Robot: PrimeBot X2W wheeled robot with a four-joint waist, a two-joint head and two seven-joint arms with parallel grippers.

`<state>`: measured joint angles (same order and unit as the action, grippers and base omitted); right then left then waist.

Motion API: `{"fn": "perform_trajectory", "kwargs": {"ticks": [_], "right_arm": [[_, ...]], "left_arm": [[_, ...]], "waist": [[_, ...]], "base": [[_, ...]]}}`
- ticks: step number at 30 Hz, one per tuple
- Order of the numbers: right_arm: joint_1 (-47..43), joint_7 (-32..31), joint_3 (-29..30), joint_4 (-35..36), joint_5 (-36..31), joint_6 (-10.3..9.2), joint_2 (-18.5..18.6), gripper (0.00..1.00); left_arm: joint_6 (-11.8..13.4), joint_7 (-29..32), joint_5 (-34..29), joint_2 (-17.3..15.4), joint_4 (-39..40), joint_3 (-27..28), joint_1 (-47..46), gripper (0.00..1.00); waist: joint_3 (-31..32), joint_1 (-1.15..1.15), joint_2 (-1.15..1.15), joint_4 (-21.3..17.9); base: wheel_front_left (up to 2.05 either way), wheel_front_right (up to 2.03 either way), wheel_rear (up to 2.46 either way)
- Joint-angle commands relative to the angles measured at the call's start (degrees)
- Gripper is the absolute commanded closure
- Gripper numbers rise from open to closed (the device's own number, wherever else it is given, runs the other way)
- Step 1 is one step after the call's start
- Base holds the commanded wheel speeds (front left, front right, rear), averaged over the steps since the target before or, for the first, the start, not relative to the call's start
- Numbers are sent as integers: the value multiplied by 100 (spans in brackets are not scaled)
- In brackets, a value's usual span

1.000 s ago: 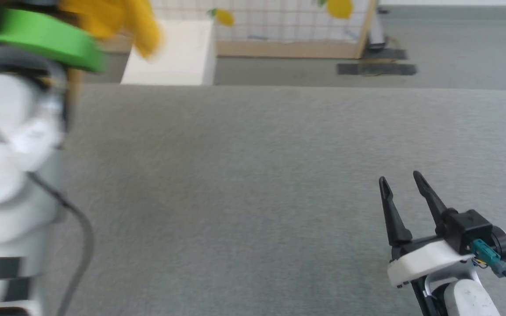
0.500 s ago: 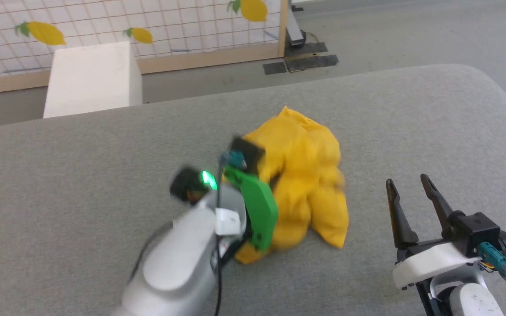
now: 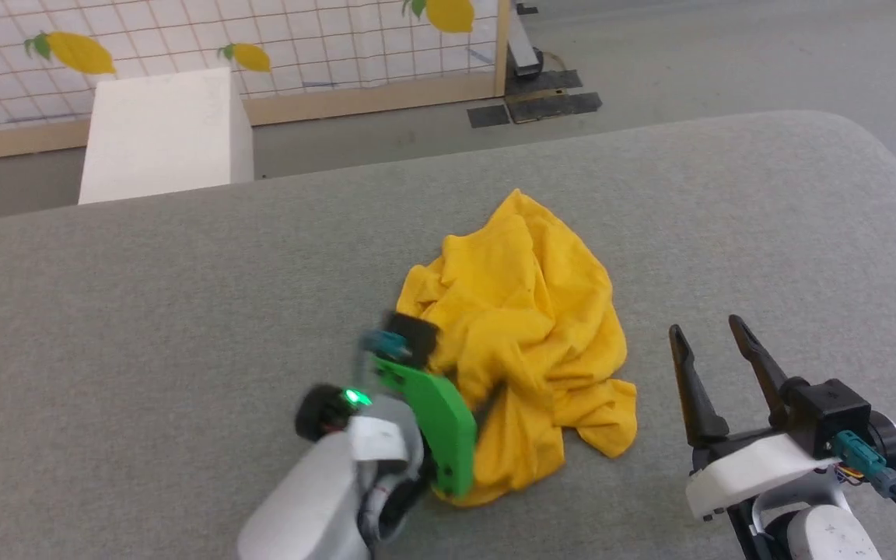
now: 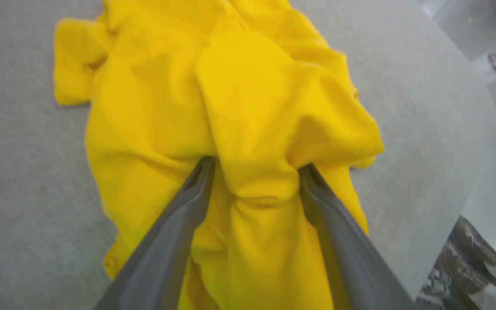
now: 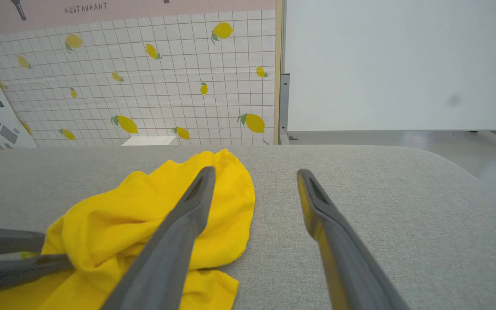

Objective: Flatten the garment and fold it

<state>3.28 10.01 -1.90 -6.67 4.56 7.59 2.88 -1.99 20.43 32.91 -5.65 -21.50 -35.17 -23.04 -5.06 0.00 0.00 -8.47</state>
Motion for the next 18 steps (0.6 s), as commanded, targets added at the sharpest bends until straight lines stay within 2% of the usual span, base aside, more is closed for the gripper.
{"fn": "perform_trajectory", "kwargs": {"ticks": [1, 6, 8, 10, 14, 18], "right_arm": [[-92, -7, -13, 26, -2, -10, 0, 0], [-95, -42, -42, 57, -40, -10, 0, 0], [-90, -64, -43, 75, -70, -10, 0, 0], [-64, -94, -5, 95, -77, -10, 0, 0], [168, -257, 117, 86, -93, -10, -1, 0], [717, -828, 309, -175, -125, -10, -1, 0]], "left_arm": [[151, -547, -69, -53, 206, 250, 75, 0], [608, -2626, -407, -254, 720, 994, 369, 0], [736, -3162, -479, -335, 768, 1210, 544, 0], [847, -3421, -535, -385, 850, 1437, 719, 0], [924, -3535, -837, -511, 1092, 1868, 1026, 0], [898, -3540, -1249, -449, 1537, 2330, 1333, 0]], "waist": [[22, 0, 0, 109], [52, 0, 0, 318], [75, 0, 0, 399], [83, 0, 0, 483], [5, 0, 0, 667], [-239, 0, 0, 888]], "base": [[0, 0, 0], [0, 0, 0], [0, 0, 0], [0, 0, 0], [0, 0, 0], [0, 0, 0]]}}
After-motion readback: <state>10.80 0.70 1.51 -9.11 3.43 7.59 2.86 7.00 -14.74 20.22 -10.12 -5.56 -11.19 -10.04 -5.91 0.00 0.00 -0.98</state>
